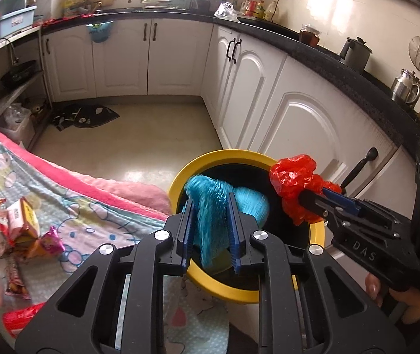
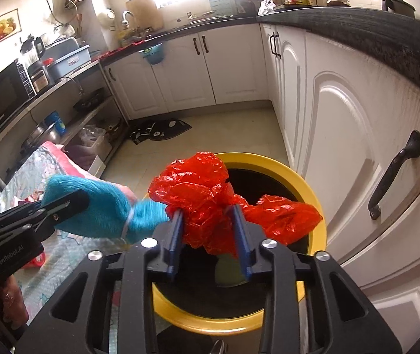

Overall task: Collect trash
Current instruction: 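Carry the red bag and blue towel over the bin and release both, then move both open tools back over the remaining trash on the table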

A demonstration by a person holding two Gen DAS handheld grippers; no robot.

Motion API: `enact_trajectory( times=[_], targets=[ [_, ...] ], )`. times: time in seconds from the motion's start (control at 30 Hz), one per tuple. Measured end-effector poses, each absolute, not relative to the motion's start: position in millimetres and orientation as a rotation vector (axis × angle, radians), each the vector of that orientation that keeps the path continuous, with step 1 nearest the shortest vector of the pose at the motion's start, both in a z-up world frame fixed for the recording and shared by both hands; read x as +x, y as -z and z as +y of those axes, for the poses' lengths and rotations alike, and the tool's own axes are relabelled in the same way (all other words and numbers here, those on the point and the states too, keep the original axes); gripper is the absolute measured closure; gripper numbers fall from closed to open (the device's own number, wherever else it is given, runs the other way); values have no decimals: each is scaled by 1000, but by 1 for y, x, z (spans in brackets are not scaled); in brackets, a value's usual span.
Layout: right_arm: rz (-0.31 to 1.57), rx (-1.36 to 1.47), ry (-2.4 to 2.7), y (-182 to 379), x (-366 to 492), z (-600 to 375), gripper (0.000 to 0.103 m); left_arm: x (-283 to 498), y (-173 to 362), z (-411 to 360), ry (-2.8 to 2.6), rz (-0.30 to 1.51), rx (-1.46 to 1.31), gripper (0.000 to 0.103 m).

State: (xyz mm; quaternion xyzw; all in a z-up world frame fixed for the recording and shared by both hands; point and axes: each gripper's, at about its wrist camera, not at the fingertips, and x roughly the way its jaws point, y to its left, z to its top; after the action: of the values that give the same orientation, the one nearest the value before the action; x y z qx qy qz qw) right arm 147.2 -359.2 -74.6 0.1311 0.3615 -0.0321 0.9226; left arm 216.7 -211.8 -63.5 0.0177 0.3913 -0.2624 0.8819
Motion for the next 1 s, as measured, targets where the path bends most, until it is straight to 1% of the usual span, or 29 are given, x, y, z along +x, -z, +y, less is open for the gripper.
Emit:
enact_trajectory(
  times=[0.1, 0.17, 0.23, 0.3, 0.33, 0.4, 0.47, 0.57, 0.63, 0.83, 1.0],
  targets=[
    [751, 274, 77, 78, 148, -360, 62, 218, 64, -212, 542, 815, 30, 76],
    [755, 274, 85, 80, 147, -359, 59, 219, 62, -209, 535, 809, 24, 63],
    [754, 274, 88, 80, 146, -359, 55, 219, 60, -206, 527, 805, 17, 58],
    [750, 272, 89, 80, 145, -359, 48, 218, 58, -200, 516, 801, 1, 50],
    [747, 269, 91, 79, 144, -357, 47, 218, 57, -197, 509, 798, -4, 45],
    [743, 262, 90, 77, 143, -356, 45, 217, 55, -191, 497, 792, -15, 40],
    [740, 252, 97, 76, 141, -354, 41, 216, 52, -184, 484, 785, -30, 24],
    [736, 251, 100, 73, 138, -352, 39, 211, 47, -173, 470, 769, -52, 14],
    [729, 251, 95, 70, 135, -349, 38, 208, 43, -168, 459, 758, -60, 11],
    [702, 232, 74, 58, 128, -339, 35, 197, 29, -150, 425, 721, -71, 11],
    [673, 216, 52, 45, 121, -328, 34, 190, 21, -132, 400, 705, -96, 11]
  ],
)
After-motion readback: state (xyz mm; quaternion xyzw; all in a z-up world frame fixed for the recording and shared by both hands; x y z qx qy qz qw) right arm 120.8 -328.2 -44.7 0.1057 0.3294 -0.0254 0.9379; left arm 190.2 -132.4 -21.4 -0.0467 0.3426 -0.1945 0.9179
